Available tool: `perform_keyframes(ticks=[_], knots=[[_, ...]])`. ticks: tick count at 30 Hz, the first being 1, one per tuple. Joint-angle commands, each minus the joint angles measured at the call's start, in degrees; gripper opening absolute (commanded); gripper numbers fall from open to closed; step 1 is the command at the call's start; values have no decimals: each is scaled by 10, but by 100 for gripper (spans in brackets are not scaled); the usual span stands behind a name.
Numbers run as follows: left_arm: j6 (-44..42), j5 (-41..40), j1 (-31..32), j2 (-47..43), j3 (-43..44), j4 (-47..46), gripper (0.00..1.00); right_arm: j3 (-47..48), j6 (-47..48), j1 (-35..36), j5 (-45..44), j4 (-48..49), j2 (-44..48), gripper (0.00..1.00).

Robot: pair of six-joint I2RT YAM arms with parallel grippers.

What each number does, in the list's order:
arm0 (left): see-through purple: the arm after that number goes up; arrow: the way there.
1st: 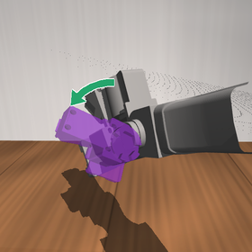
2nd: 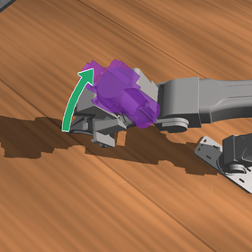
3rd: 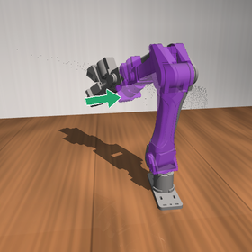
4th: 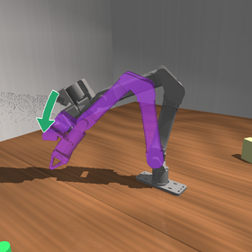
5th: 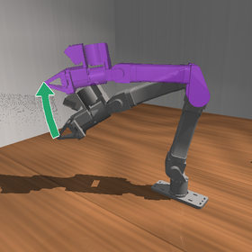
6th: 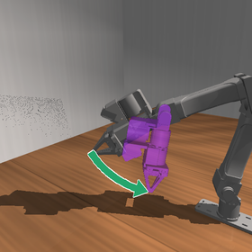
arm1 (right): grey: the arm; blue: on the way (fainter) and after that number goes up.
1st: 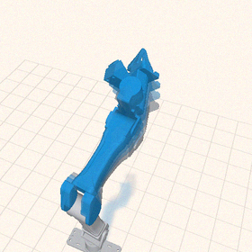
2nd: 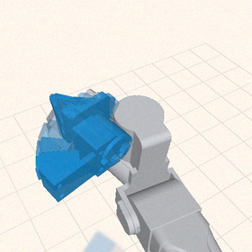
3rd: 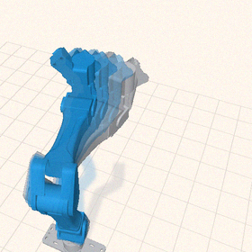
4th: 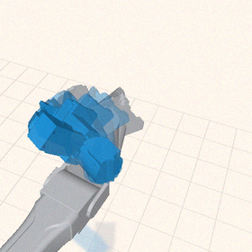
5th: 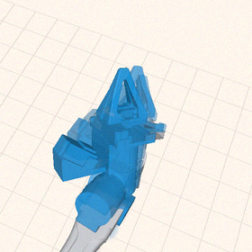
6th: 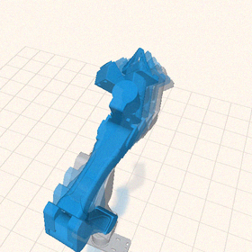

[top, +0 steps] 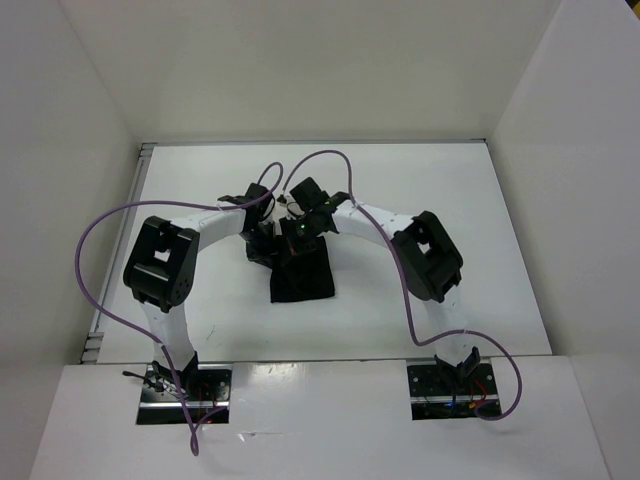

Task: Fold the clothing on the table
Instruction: Fold the skirt

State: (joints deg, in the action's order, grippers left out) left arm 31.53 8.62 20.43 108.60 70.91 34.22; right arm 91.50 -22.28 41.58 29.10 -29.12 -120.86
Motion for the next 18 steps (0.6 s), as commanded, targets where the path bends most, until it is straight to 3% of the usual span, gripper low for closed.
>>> perform_keyframes(ticks=[1, 15, 18], knots=[[-7, 4, 3, 11, 12, -4, 0, 39, -9, 10, 17, 33, -14, 0], [-12, 10, 3, 11, 12, -4, 0, 51, -22, 21, 61, 49, -48, 0], [-17, -4, 3, 5, 18, 15, 0, 40, -22, 21, 90, 54, -56, 27]])
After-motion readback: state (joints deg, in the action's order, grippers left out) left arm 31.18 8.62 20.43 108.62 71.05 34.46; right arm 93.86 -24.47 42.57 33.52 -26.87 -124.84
